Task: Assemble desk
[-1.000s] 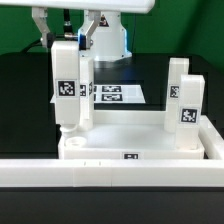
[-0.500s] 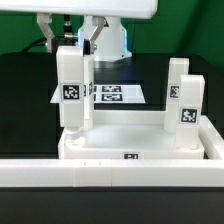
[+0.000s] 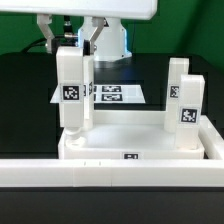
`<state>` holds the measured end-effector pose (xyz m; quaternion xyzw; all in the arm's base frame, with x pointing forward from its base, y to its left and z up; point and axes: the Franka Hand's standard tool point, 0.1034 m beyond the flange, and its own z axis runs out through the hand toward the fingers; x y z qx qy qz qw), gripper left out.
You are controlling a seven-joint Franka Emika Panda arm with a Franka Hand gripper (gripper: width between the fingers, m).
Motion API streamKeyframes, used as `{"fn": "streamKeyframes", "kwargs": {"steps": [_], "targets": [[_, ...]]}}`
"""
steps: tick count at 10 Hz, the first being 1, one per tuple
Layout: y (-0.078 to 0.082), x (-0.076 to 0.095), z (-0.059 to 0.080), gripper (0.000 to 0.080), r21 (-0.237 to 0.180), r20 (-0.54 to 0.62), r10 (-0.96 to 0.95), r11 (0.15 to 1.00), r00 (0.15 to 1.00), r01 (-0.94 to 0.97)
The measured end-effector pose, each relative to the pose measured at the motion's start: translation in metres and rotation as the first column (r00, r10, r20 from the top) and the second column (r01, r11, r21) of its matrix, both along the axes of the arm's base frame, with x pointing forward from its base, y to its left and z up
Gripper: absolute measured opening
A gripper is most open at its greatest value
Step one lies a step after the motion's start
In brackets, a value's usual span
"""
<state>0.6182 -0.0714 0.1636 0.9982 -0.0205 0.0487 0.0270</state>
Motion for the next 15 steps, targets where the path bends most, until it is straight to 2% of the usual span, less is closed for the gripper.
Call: {"fn": "streamKeyframes", "kwargs": {"steps": [3,15], "targets": [[0.004,-0.011,-0.006,0.0287,0.002,0.0,0.005,1.0,1.0,-0.005],[0.004,-0.019,-0.018,0.0287,-0.001,-0.019,0.006,1.0,1.0,-0.006]]}}
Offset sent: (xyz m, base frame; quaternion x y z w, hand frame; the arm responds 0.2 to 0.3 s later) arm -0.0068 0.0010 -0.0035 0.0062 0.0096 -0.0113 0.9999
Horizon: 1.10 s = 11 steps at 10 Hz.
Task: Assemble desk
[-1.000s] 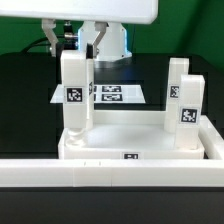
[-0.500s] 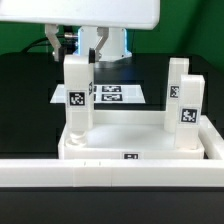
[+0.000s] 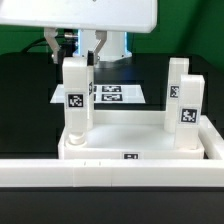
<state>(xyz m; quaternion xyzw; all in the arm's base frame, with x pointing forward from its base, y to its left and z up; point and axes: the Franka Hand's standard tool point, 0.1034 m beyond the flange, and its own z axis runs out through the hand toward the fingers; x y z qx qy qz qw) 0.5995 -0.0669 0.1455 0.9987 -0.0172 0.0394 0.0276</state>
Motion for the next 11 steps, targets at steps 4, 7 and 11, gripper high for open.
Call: {"fn": "streamKeyframes", "kwargs": {"steps": [4,7,11], "targets": [[0.0001,0.0037,-0.0006,0.0287,-0.006,0.017,0.003,1.0,1.0,-0.003],[-0.0003,0.0049,-0.0007,0.0287,-0.008,0.023,0.003,1.0,1.0,-0.003],[-0.0008,0.006,0.0003,0.0287,-0.009,0.025,0.003,1.0,1.0,-0.003]]}}
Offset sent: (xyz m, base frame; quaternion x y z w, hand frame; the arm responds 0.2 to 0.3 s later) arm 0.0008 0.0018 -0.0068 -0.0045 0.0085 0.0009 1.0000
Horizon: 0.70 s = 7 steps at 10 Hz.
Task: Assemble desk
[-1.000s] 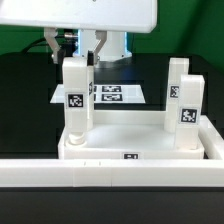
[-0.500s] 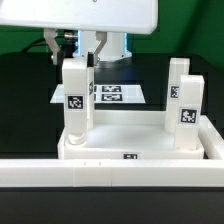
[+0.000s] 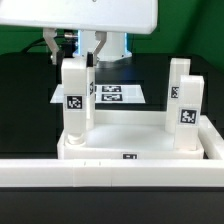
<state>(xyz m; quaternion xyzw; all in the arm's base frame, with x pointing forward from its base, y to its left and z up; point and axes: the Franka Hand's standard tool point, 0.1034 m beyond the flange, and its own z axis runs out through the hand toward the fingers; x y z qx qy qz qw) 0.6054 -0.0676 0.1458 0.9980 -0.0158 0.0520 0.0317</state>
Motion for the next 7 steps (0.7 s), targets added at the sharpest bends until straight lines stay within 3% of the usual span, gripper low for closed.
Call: {"fn": "streamKeyframes", "kwargs": {"steps": [7], "targets": [[-0.0001,-0.0017,-0.0027,0.0287,-0.002,0.001,0.0,1.0,1.0,0.0]]}}
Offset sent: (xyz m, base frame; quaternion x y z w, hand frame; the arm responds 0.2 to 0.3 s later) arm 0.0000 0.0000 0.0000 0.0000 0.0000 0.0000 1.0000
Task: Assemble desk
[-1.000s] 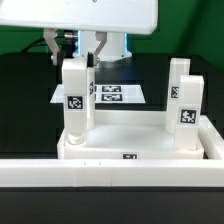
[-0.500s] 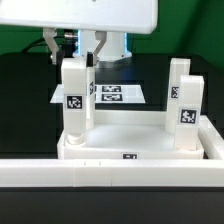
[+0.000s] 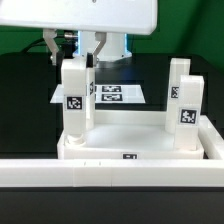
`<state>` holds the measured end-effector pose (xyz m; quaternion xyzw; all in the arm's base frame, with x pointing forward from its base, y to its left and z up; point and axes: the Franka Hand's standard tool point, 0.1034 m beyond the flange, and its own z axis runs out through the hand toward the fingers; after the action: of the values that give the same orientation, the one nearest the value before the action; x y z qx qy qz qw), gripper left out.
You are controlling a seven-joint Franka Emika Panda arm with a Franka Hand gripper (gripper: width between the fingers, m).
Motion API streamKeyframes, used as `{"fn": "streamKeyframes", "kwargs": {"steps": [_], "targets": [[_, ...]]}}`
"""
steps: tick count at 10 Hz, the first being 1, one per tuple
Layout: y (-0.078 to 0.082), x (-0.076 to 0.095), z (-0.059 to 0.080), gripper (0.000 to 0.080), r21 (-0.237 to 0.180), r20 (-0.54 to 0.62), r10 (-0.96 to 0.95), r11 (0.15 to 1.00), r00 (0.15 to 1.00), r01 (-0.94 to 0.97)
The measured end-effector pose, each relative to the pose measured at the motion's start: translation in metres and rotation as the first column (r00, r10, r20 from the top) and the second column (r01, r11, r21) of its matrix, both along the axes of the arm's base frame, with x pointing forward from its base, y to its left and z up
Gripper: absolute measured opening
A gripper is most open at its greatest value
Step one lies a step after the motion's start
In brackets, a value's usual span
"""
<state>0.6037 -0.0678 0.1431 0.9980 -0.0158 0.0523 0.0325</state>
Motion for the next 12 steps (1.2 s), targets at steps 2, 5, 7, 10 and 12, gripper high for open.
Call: {"fn": "streamKeyframes", "kwargs": {"steps": [2,5,7,10,12], "targets": [[0.0002,-0.0017,-0.002,0.0287,0.0,-0.003,0.0,1.0,1.0,0.0],[-0.0006,-0.003,-0.0057,0.0287,-0.004,-0.001,0.0,1.0,1.0,0.0],[-0.0008,-0.0013,-0.0062,0.0287,-0.01,0.023,0.002,1.0,1.0,-0.002],[-0.0015,0.001,-0.0068,0.0287,-0.019,0.056,0.004,1.0,0.998,-0.003],[-0.0033,0.0019,-0.0077,0.0287,-0.026,0.08,0.005,1.0,0.997,-0.003]]}}
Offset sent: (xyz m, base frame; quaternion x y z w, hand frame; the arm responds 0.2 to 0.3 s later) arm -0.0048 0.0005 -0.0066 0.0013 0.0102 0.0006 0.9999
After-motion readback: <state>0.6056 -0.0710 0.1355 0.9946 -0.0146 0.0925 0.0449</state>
